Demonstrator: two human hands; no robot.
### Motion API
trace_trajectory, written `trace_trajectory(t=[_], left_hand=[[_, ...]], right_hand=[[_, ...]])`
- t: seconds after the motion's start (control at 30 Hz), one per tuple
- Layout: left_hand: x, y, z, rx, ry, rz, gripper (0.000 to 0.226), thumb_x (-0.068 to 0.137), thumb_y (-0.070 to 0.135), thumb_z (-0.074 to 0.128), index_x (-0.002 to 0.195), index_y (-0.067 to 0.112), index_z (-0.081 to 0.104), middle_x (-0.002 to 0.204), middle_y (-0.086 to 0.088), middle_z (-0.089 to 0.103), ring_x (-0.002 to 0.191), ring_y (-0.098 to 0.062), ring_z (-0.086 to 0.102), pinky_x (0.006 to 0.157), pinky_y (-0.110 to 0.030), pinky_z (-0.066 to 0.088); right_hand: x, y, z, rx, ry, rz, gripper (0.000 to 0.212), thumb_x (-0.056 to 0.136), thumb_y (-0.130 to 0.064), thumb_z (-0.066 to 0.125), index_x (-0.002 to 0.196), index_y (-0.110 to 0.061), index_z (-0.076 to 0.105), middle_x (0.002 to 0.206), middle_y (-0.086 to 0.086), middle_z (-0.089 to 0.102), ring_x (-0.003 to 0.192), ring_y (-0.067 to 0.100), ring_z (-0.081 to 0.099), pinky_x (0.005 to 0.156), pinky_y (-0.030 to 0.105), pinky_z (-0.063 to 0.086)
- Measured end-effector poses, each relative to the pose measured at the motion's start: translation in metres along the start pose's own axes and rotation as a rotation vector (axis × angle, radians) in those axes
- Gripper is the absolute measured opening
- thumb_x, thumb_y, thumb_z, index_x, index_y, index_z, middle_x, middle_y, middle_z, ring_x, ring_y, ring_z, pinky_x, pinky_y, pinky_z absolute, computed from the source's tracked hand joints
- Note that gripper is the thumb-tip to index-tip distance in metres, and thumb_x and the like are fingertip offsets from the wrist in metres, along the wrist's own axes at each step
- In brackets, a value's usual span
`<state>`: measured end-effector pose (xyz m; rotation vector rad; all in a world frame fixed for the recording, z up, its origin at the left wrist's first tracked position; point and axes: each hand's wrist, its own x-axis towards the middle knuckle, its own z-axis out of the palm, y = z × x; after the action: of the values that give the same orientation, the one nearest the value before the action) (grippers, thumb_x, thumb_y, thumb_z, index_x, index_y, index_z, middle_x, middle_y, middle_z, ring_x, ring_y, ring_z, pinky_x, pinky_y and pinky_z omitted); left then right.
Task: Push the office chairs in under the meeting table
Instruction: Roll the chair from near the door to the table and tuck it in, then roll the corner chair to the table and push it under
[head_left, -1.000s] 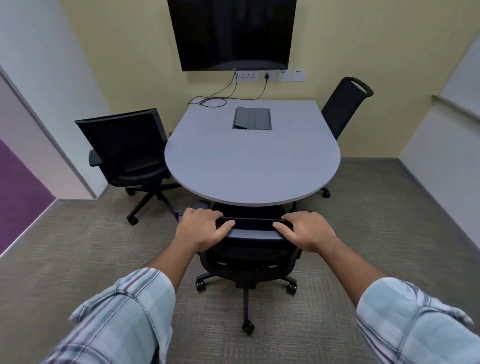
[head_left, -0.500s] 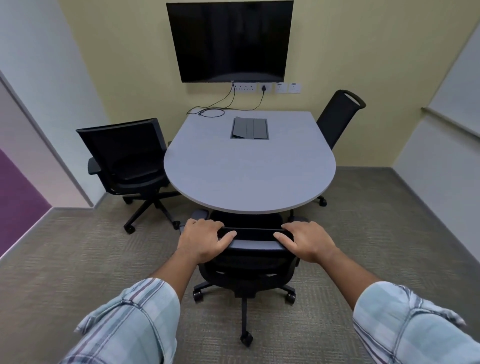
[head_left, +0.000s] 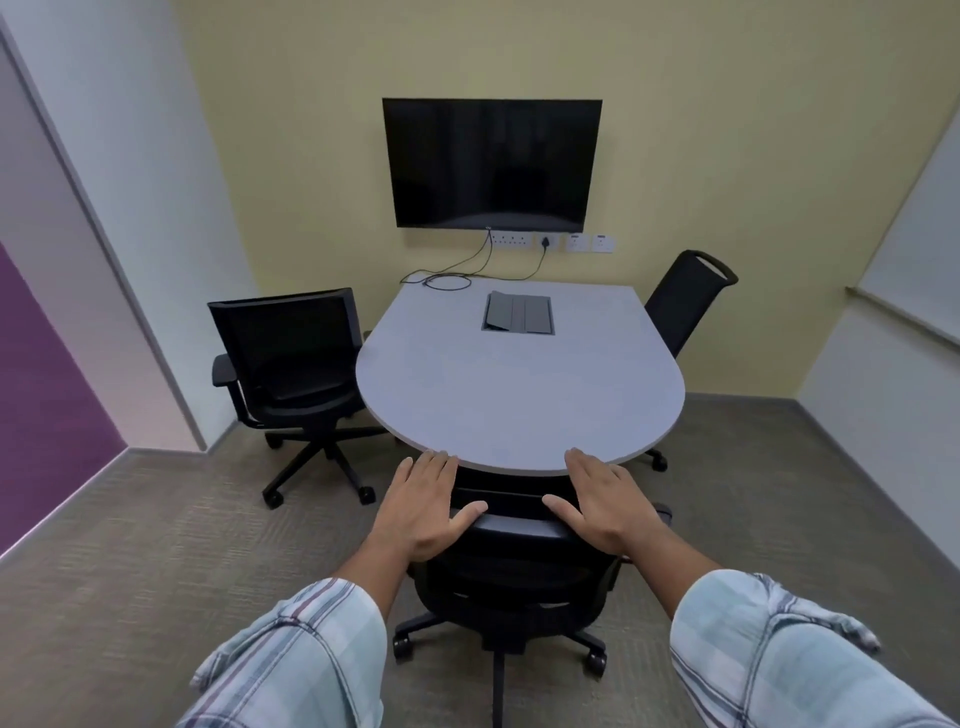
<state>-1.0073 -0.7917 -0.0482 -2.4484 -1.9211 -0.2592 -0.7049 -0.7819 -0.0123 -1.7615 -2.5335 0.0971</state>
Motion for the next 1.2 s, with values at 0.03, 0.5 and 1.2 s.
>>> trace_trajectory(t=[0.03, 0.5, 1.2], left_hand=[[-0.003, -0.006, -0.003, 0.002, 0.017, -0.009, 0.097, 0.105, 0.081, 0.021, 0.172, 0.011, 0.024, 0.180, -0.010, 0.026, 0.167, -0.027, 0.017, 0.137, -0.049, 0.006], [-0.072, -0.112, -0.023, 0.029, 0.084, -0.157, 0.119, 0.091, 0.090, -0.006, 0.173, 0.007, 0.016, 0.183, -0.015, 0.012, 0.170, -0.028, 0.000, 0.135, -0.046, -0.013], [0.010, -0.359, -0.030, 0.109, 0.152, -0.363, 0.113, 0.097, 0.088, -0.002, 0.174, 0.007, 0.013, 0.182, -0.016, 0.009, 0.170, -0.029, -0.003, 0.134, -0.048, -0.012]], right_hand=[[0.004, -0.008, -0.002, 0.002, 0.005, 0.001, 0.097, 0.101, -0.080, 0.018, 0.167, -0.009, 0.018, 0.176, 0.011, 0.026, 0.160, 0.026, 0.024, 0.130, 0.048, 0.021], [0.065, -0.134, 0.003, 0.103, 0.082, -0.059, 0.127, 0.080, -0.092, -0.019, 0.168, -0.008, 0.017, 0.176, 0.013, 0.023, 0.161, 0.029, 0.021, 0.130, 0.051, 0.020], [0.331, -0.292, 0.023, 0.082, 0.094, -0.262, 0.123, 0.077, -0.091, -0.025, 0.171, -0.018, 0.008, 0.181, 0.007, 0.009, 0.166, 0.029, 0.009, 0.135, 0.051, 0.009]])
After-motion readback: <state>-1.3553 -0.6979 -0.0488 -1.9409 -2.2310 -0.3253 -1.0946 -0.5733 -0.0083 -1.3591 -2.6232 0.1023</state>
